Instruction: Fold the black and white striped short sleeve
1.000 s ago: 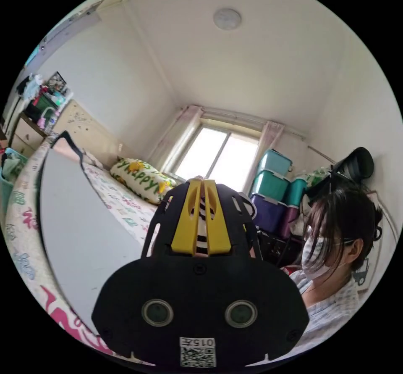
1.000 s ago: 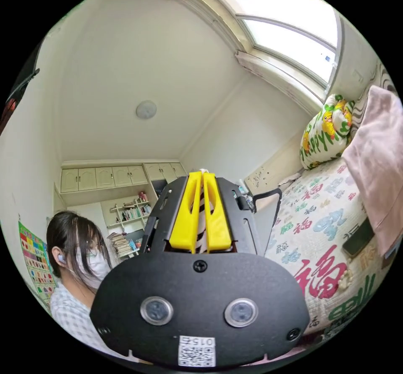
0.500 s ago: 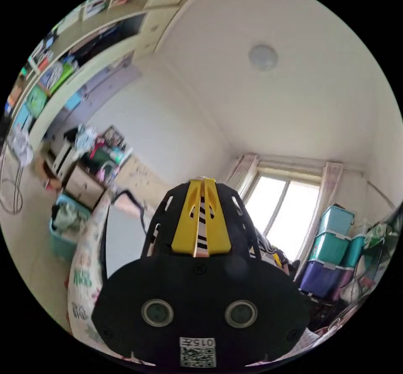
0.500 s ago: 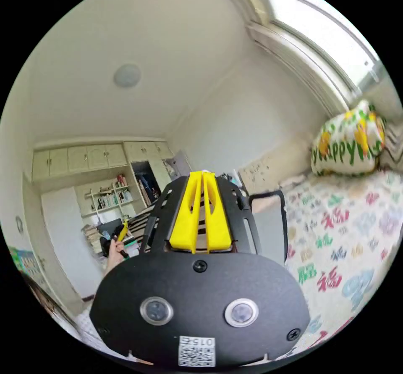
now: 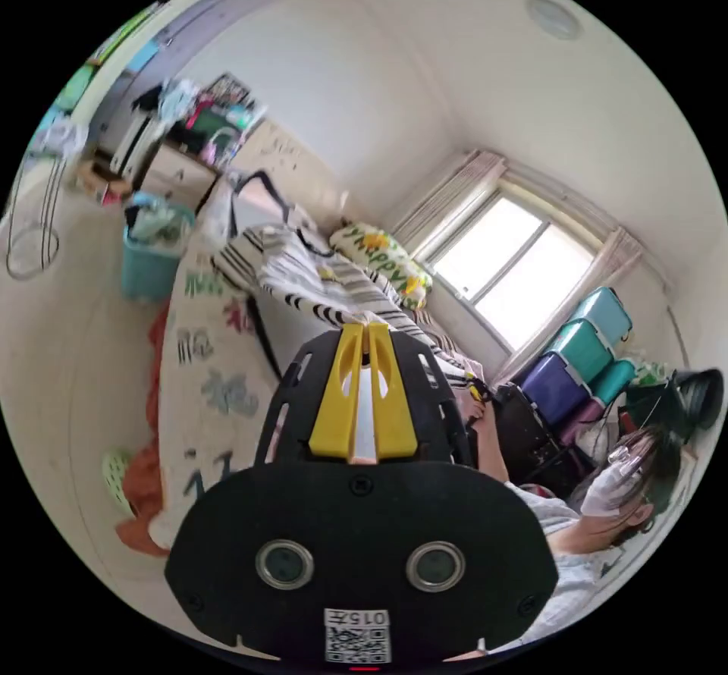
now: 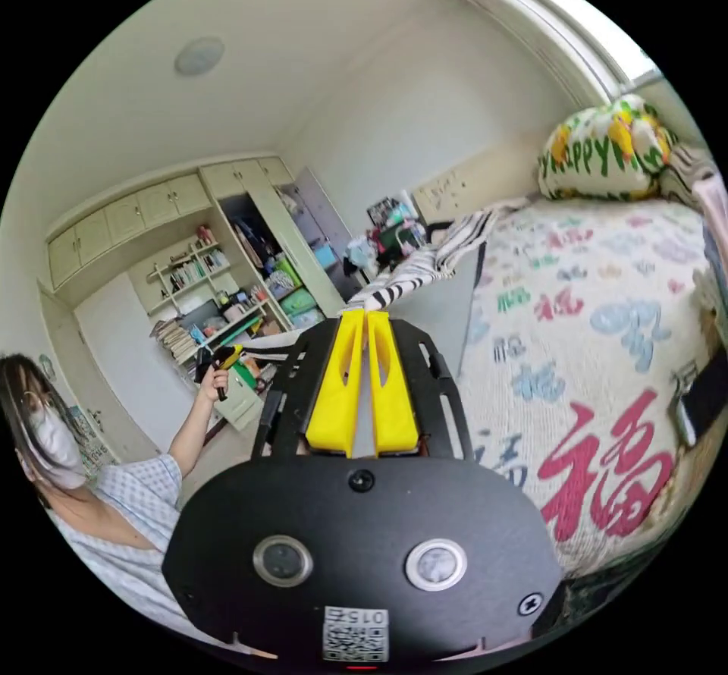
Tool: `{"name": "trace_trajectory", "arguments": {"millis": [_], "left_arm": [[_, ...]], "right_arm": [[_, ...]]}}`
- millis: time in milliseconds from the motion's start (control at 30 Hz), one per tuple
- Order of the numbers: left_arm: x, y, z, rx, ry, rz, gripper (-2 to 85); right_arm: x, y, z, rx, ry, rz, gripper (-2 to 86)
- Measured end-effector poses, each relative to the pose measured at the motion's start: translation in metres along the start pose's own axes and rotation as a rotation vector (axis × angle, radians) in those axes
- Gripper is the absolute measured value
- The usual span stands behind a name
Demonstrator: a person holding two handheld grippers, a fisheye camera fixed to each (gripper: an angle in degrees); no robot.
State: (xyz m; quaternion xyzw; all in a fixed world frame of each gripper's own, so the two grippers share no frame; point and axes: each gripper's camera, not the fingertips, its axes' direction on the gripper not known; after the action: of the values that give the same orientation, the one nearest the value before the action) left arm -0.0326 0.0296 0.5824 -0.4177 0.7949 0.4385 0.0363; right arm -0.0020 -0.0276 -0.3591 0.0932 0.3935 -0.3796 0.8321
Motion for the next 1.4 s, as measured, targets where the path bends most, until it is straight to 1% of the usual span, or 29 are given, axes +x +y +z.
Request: {"name": "trace_trajectory", "arguments": {"millis": [33, 67, 100, 200, 333, 433, 500, 667, 767, 833, 967, 1067, 1133, 1200, 1267, 1333, 1400], "left_arm": [[-0.011, 0.011, 0.008, -0.029, 0.007, -0.041, -0.8], [-0.024, 0.034, 0.020, -0.067, 0.006, -0.087, -0.8], [-0.029, 0.052, 0.031, -0.122, -0.019, -0.111, -0.7], [-0.018, 0.084, 0.043, -0.240, -0.126, -0.093, -0.7], [0.013, 0.104, 0.044, -0.299, -0.185, -0.036, -0.7], [0.035, 0.112, 0.053, -0.334, -0.292, -0.009, -0.6], [0.049, 0.113, 0.059, -0.350, -0.358, 0.016, -0.5], [0.063, 0.116, 0.057, -0.380, -0.342, 0.043, -0.5], [0.065, 0.130, 0.057, -0.414, -0.289, 0.072, -0.4], [0.063, 0.140, 0.058, -0.439, -0.239, 0.089, -0.3], [0.062, 0.137, 0.035, -0.390, -0.106, 0.172, 0.1], [0.054, 0.107, 0.006, -0.291, -0.136, 0.169, 3.0], [0.043, 0.084, -0.009, -0.229, -0.144, 0.149, 7.1], [0.021, 0.048, -0.018, -0.156, -0.189, 0.092, 8.3], [-0.005, 0.015, -0.016, -0.104, -0.219, 0.020, 8.6], [-0.038, -0.021, -0.008, -0.056, -0.183, -0.075, 9.0], [-0.093, -0.067, 0.006, 0.044, -0.107, -0.262, 11.7]], "right_arm": [[0.013, 0.014, 0.009, -0.042, 0.002, 0.031, -0.2], [0.034, 0.037, 0.023, -0.130, -0.008, 0.086, -0.2], [0.049, 0.057, 0.031, -0.172, -0.019, 0.123, -0.2], [0.067, 0.086, 0.029, -0.184, -0.067, 0.168, -0.2], [0.065, 0.095, 0.014, -0.162, -0.087, 0.147, -0.2], [0.051, 0.099, 0.016, -0.198, -0.064, 0.090, -0.3], [0.038, 0.103, 0.025, -0.233, -0.014, 0.036, -0.3], [0.021, 0.105, 0.033, -0.221, 0.020, -0.004, -0.4], [0.022, 0.102, 0.029, -0.182, 0.008, 0.050, -0.5], [0.022, 0.098, 0.030, -0.186, 0.041, 0.064, -0.6], [0.013, 0.078, 0.034, -0.238, 0.245, 0.033, -0.7], [0.006, 0.058, 0.048, -0.322, 0.342, 0.022, -0.8], [-0.007, 0.042, 0.049, -0.288, 0.437, 0.008, -0.8], [-0.032, 0.011, 0.050, -0.210, 0.549, -0.023, -0.6], [-0.060, -0.016, 0.064, -0.168, 0.565, -0.103, -0.5], [-0.094, -0.044, 0.097, -0.177, 0.535, -0.212, -0.4], [-0.139, -0.076, 0.165, -0.250, 0.430, -0.366, -0.2]]}}
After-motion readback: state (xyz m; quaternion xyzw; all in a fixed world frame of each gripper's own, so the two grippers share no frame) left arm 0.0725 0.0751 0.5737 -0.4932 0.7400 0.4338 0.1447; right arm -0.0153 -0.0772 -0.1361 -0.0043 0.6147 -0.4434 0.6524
